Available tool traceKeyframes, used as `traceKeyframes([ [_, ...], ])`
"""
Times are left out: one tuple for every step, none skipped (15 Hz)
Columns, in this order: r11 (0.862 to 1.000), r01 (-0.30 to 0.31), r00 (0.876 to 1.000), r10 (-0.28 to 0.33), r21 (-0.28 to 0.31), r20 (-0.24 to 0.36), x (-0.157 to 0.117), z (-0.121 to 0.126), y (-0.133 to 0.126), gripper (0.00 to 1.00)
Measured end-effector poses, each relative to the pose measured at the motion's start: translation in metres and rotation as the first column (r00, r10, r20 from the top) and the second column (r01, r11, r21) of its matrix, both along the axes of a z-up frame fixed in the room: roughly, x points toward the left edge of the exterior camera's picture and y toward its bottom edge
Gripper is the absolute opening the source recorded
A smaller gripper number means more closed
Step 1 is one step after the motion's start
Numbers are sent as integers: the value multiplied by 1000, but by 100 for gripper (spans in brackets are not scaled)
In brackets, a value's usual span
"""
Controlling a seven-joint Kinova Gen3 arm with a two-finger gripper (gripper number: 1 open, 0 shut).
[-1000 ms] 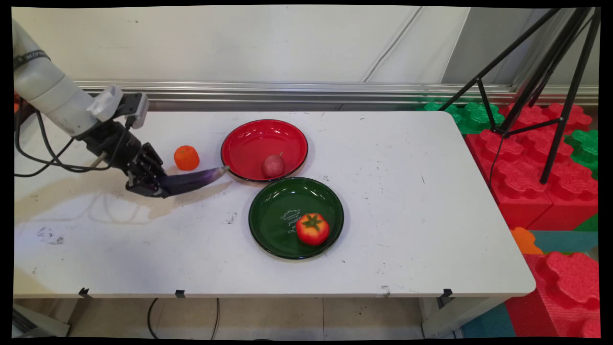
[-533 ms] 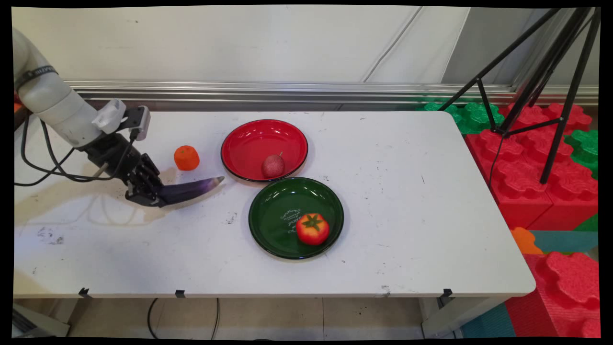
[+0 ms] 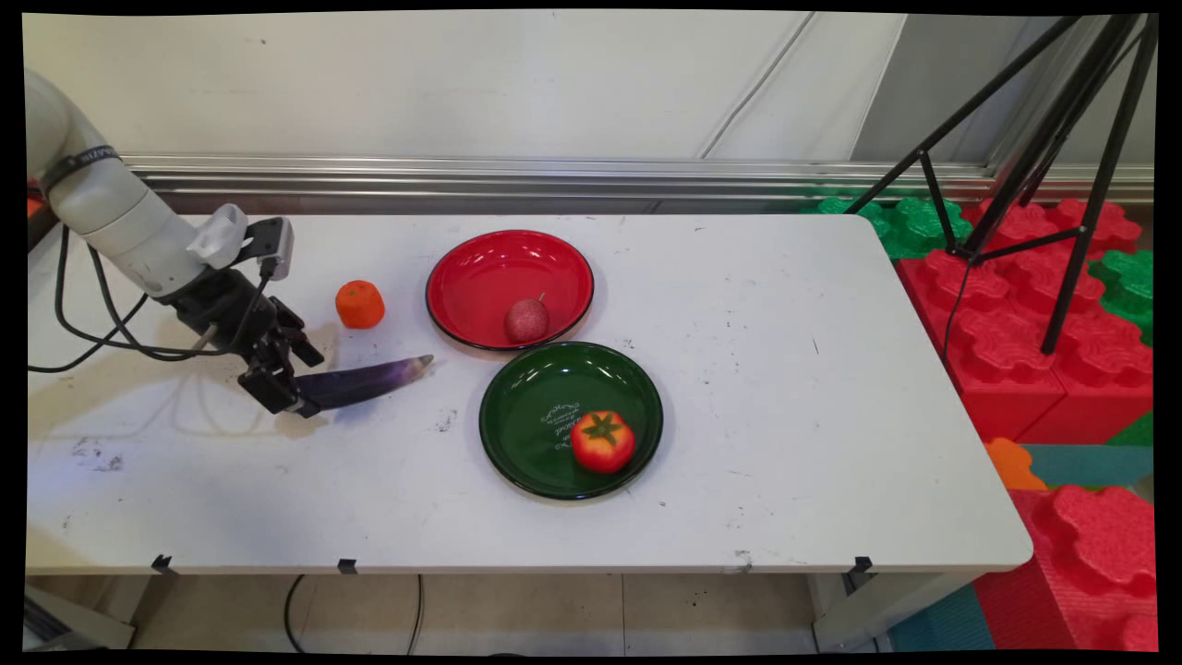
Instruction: Place the picked object on the table
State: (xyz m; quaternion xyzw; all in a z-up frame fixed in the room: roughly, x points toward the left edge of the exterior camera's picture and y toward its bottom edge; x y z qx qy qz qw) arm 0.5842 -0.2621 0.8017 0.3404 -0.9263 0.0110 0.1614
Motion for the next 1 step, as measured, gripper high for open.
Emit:
traceKeyframes([
  [1000,-3,1000,3,-1,-3,1,0,0,100],
])
